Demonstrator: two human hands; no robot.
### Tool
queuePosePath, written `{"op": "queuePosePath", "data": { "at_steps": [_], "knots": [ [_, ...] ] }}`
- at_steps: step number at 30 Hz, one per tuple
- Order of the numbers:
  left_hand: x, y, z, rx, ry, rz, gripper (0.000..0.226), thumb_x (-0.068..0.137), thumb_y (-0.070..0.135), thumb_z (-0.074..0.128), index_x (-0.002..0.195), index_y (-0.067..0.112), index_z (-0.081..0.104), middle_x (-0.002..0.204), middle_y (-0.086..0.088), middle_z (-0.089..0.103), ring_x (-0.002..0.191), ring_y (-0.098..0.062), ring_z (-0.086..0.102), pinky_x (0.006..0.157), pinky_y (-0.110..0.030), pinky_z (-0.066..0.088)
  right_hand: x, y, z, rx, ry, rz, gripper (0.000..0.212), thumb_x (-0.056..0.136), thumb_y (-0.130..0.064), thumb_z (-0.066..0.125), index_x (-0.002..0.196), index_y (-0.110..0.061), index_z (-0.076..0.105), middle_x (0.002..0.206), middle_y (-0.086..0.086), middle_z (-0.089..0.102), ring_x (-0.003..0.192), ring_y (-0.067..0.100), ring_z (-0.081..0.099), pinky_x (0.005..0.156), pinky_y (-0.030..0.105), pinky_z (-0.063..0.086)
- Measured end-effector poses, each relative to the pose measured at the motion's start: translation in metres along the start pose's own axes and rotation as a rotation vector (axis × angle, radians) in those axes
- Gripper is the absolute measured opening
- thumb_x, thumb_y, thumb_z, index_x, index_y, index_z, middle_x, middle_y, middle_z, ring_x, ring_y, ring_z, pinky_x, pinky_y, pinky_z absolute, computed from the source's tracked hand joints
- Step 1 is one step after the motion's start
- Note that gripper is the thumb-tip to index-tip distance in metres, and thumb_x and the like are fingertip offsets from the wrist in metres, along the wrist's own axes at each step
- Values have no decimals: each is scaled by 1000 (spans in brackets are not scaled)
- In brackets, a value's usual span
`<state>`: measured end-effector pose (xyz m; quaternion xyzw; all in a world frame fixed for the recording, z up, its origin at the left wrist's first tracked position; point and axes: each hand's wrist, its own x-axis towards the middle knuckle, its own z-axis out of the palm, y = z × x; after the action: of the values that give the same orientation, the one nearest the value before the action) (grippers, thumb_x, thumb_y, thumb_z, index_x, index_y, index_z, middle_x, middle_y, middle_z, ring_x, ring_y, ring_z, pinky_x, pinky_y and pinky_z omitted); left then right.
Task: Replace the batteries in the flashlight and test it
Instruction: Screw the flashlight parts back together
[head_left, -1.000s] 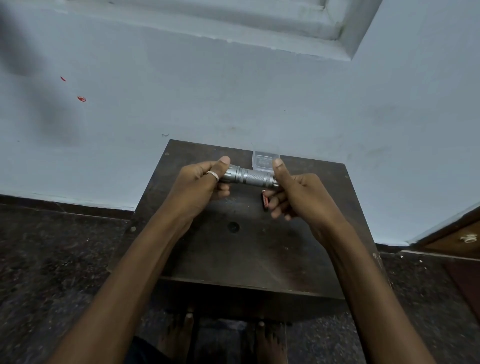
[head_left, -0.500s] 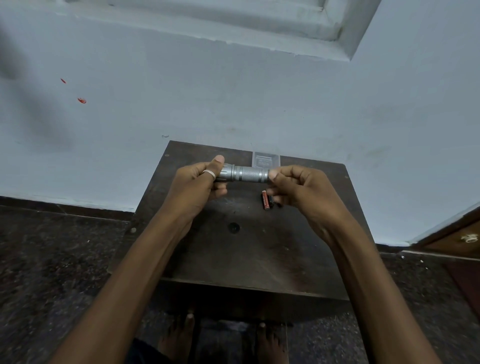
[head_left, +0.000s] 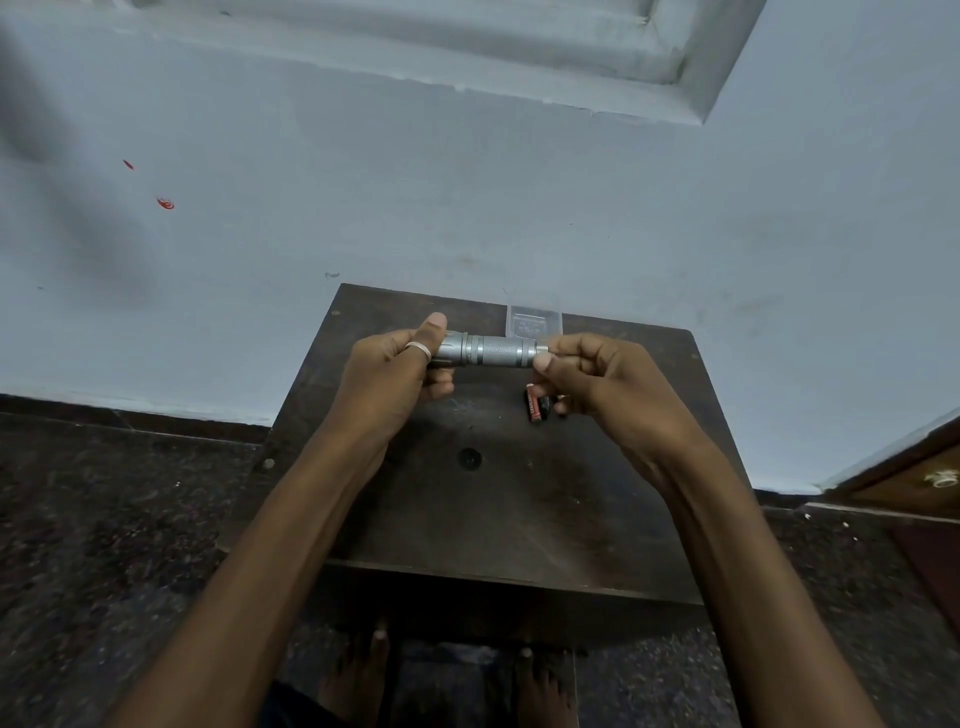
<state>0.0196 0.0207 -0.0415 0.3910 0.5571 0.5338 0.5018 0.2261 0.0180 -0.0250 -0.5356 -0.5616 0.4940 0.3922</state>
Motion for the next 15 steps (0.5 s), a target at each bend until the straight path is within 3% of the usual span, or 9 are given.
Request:
{"op": "queuePosePath", "data": {
  "at_steps": [4,7,10,13,15],
  "knots": [
    [1,-1,3,-9,-12,0,30,96,39,60,88,14,75,80,-9,70,66,-8,64,65,-24,57,-1,-3,6,-59,51,59,45,99,-45,55,86,-5,70,71,9,69,58,12,64,49,17,45],
    [2,-1,3,-11,-5,1,30,96,39,61,87,14,75,80,-10,69,66,-8,64,65,-24,57,0,-2,8,-62,84,70,51,99,-48,54,90,-1,71,73,11,72,60,13,66,49,17,46],
    [3,-2,1,-3,12,2,30,95,41,61,87,15,75,81,-11,70,66,-10,65,65,-25,57,0,-3,4,8,59,12,23,96,-28,66,108,-9,70,84,13,73,71,17,67,61,26,52],
    [3,-2,1,1,22,5,28,95,40,61,86,17,73,81,-11,69,67,-11,65,65,-26,57,0,-4,0,60,0,-30,29,88,-1,71,116,-8,67,78,5,67,63,12,59,62,29,48],
    [2,-2,1,7,18,9,28,96,40,60,86,17,73,79,-10,69,67,-11,65,65,-26,57,1,-2,0,73,4,-30,28,87,3,70,113,-9,68,75,3,66,64,13,58,63,28,47]
  ]
}}
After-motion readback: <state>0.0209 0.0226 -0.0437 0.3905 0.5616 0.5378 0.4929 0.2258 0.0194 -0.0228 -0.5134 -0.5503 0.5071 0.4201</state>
